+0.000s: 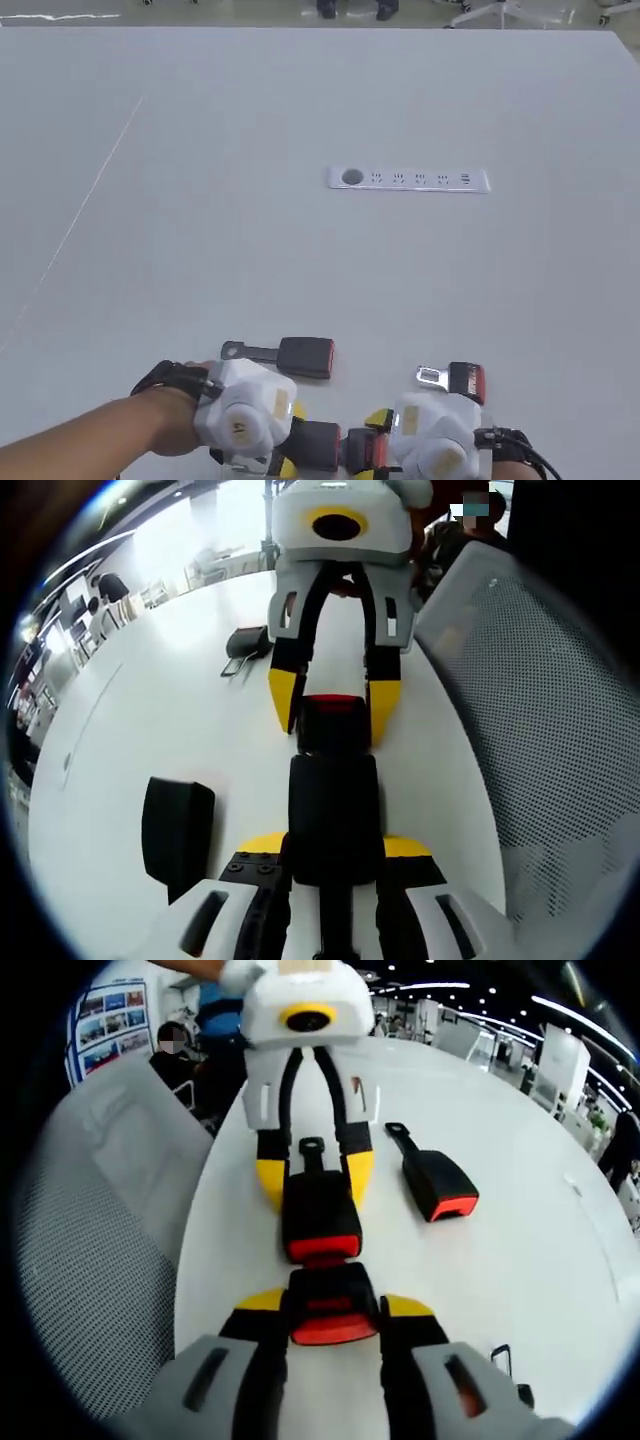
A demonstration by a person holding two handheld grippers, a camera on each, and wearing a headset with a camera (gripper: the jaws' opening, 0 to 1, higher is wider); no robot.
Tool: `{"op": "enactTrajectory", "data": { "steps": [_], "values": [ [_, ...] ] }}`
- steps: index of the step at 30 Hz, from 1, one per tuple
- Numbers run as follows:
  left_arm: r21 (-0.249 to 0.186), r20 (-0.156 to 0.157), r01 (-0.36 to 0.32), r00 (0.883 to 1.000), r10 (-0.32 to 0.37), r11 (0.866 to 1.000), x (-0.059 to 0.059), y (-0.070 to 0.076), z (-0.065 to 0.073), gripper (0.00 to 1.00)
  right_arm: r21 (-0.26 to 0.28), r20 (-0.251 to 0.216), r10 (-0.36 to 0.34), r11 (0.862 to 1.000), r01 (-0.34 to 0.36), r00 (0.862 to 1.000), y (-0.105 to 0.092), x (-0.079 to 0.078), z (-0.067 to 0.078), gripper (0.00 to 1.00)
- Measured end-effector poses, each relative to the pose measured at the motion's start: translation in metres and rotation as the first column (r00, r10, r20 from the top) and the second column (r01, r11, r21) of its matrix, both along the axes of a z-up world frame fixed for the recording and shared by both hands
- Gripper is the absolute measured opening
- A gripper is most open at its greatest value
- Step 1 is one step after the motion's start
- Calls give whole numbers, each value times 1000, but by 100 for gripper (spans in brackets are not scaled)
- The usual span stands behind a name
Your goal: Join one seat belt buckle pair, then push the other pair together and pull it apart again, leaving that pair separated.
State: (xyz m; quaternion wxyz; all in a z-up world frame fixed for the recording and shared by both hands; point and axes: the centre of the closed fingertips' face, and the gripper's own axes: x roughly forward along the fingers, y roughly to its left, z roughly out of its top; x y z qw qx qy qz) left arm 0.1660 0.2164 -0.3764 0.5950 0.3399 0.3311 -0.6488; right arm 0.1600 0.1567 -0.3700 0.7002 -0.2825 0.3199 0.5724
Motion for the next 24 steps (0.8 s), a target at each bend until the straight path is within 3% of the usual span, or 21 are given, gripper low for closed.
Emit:
{"op": "enactTrajectory", "data": {
  "steps": [12,24],
  "values": [
    [-18,-15,51,999,-51,999,0,1,0,32,34,-26,13,999,-12,1000,-3,-2,0,34],
    [-25,-13,47,999,-47,999,-1,2,0,32,62,-45,-5,998,8,999,-4,-3,-1,34]
  ]
}}
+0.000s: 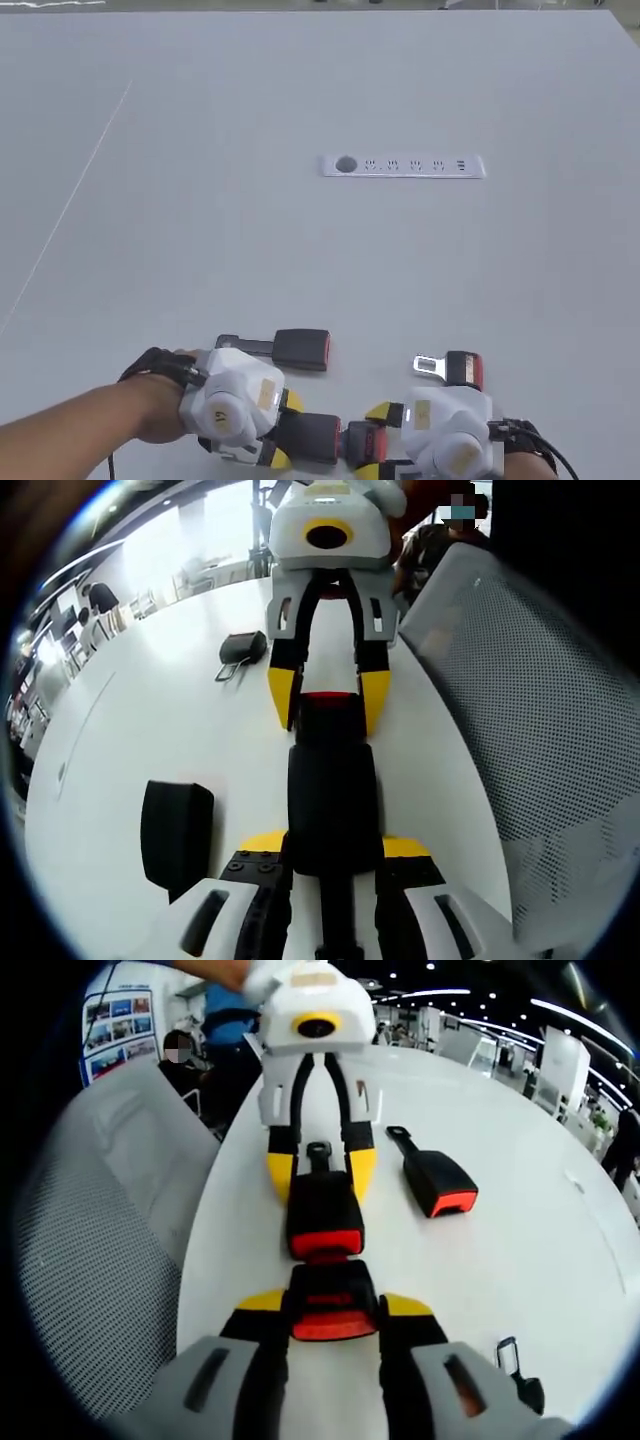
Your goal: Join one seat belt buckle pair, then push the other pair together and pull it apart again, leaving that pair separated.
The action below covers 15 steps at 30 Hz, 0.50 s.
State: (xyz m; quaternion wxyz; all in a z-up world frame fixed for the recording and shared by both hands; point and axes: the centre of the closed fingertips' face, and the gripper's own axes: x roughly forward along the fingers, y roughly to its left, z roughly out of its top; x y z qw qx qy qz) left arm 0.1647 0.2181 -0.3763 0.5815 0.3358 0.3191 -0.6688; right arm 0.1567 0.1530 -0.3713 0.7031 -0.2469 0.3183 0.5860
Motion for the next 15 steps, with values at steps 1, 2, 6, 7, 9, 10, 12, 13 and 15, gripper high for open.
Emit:
{"op": "enactTrajectory", "data": {
  "steps": [1,2,6,7,9,10,12,13,15],
  "values": [
    [0,0,1,1000,-1,1000,0,0,0,32,-1,-1,2,1000,-2,1000,0,0,0,34],
    [1,0,1,1000,-1,1000,0,-1,1,32,-2,-2,3,1000,-3,1000,0,0,0,34],
    [6,3,-3,1000,3,1000,-1,-1,2,33,-7,-3,-1,1000,1,1000,1,0,0,35],
    [11,1,-10,1000,10,1000,-1,-1,1,33,-8,-2,-4,1000,4,1000,1,-1,0,35],
    [22,5,-5,1000,5,1000,-1,-2,1,33,-7,-11,-16,1000,16,1000,1,0,0,35],
    [23,4,-6,1000,6,1000,-1,-2,1,33,-10,-12,-16,1000,16,1000,1,0,0,35],
    [27,9,-2,1000,2,1000,-1,-1,1,33,-21,-15,-15,1000,14,1000,2,-1,0,35],
    [28,17,5,1000,-5,1000,-1,0,0,33,-25,-12,-10,1000,10,1000,2,-1,0,36],
    [34,24,4,1000,-5,999,-1,0,0,33,-25,-11,-12,1000,12,1000,2,0,0,36]
  ]
}}
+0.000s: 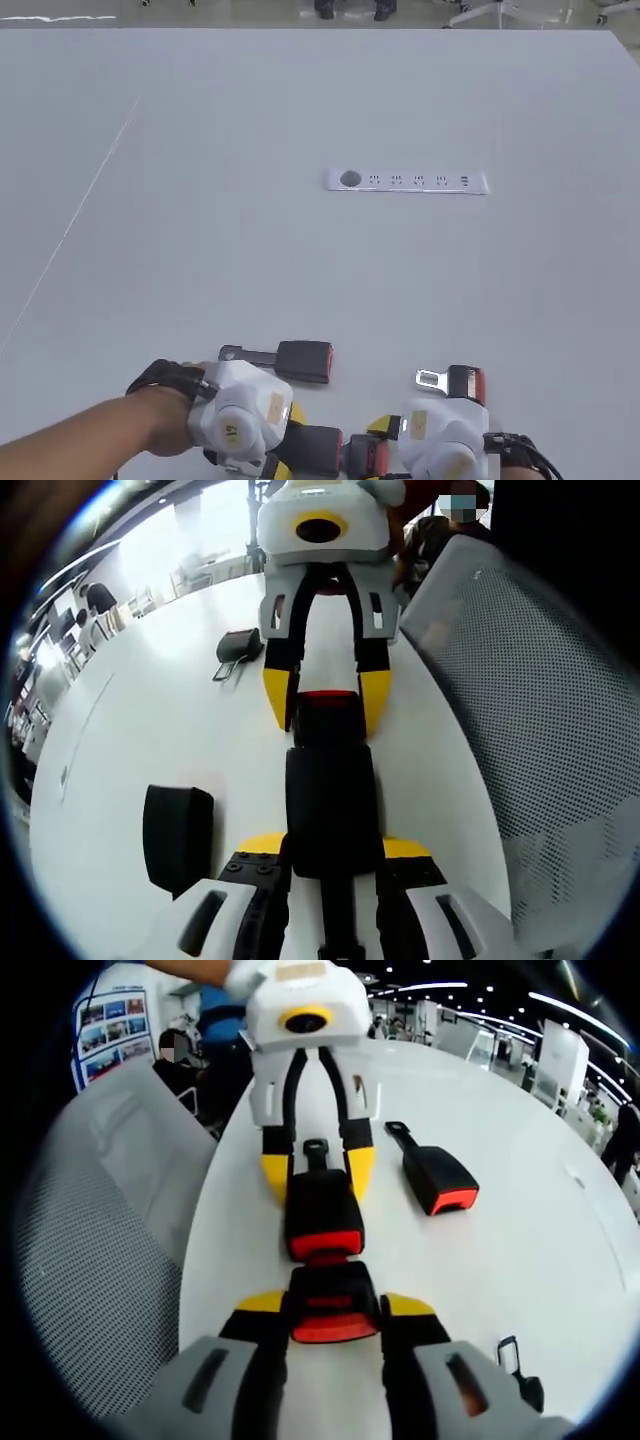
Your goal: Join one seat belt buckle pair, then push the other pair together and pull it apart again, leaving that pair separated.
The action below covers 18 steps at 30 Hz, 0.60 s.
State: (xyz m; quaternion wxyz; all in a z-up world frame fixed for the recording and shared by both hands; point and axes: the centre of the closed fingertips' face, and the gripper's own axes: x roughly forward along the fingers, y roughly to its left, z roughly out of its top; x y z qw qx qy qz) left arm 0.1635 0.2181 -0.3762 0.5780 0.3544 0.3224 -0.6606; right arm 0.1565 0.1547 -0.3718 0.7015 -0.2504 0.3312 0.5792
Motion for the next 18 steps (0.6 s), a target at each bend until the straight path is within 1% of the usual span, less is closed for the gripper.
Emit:
{"op": "enactTrajectory", "data": {
  "steps": [3,5,6,7,8,9,10,11,12,14,16,17,18],
  "values": [
    [9,2,-18,1000,18,1000,0,-1,1,34,-5,18,3,1000,-3,1000,1,0,0,37],
    [18,10,-34,999,33,999,1,-2,2,35,-75,55,14,997,-10,998,-5,3,-5,39],
    [31,40,-71,997,69,997,7,-1,3,37,-48,83,29,999,-25,996,-1,5,-1,41],
    [35,68,-92,994,89,995,11,0,4,40,-51,50,-14,999,16,999,-3,4,-2,43],
    [34,88,-101,991,98,994,13,-1,5,45,-56,34,-27,998,29,999,-4,5,-3,47],
    [34,100,-104,990,100,994,13,-1,5,49,-54,30,-29,998,31,999,-4,7,-1,56],
    [40,103,-115,988,111,992,13,1,6,53,-36,30,-51,998,52,998,-4,8,2,63],
    [45,100,-115,989,110,992,10,2,5,61,-20,32,-66,998,67,997,-4,9,5,68],
    [41,94,-113,990,109,993,6,2,7,68,-6,43,-83,997,83,996,-5,10,11,71],
    [22,95,-124,988,121,992,2,1,10,79,19,48,-101,995,100,994,-7,10,19,71],
    [19,139,-150,980,146,989,7,3,14,80,22,55,-114,993,113,992,-11,10,22,72],
    [13,148,-164,976,160,986,6,3,17,80,18,62,-125,992,124,990,-15,10,24,73],
    [3,144,-179,974,177,984,6,2,21,79,15,67,-130,991,130,989,-17,10,25,73]
  ]
}}
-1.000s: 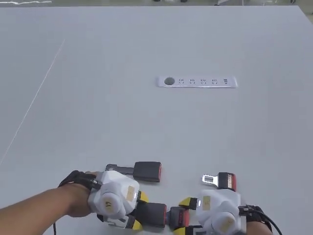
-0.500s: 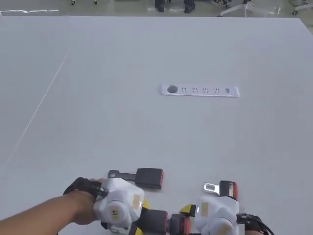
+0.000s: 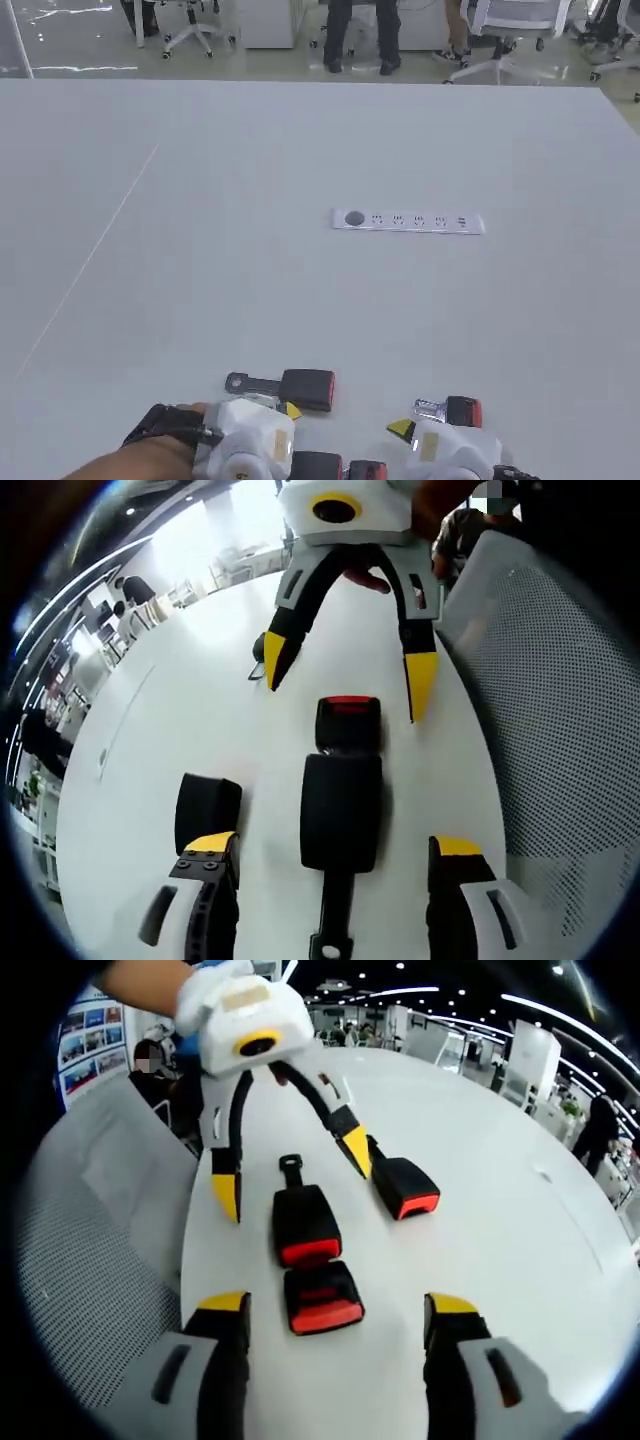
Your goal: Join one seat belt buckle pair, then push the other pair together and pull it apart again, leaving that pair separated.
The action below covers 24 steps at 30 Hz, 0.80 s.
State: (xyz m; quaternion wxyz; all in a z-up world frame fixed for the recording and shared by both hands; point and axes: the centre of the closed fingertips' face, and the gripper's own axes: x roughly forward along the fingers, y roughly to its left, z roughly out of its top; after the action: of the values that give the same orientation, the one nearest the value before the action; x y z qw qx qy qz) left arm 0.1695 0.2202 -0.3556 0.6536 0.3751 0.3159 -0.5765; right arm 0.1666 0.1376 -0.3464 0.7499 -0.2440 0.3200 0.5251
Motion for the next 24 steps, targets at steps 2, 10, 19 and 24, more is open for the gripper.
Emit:
{"op": "enactTrajectory", "data": {
  "steps": [2,10,19,24],
  "values": [
    [-34,1,-34,999,34,999,0,-3,10,81,18,6,-19,1000,19,1000,-5,-1,7,73],
    [-88,37,-151,987,154,985,14,4,38,82,65,55,-83,995,79,995,-32,3,38,75],
    [-124,57,-231,969,239,965,26,15,65,82,122,79,-158,981,147,984,-64,25,63,76],
    [-147,38,-258,963,266,955,35,21,73,80,122,77,-187,977,177,979,-85,40,64,76]
  ]
}}
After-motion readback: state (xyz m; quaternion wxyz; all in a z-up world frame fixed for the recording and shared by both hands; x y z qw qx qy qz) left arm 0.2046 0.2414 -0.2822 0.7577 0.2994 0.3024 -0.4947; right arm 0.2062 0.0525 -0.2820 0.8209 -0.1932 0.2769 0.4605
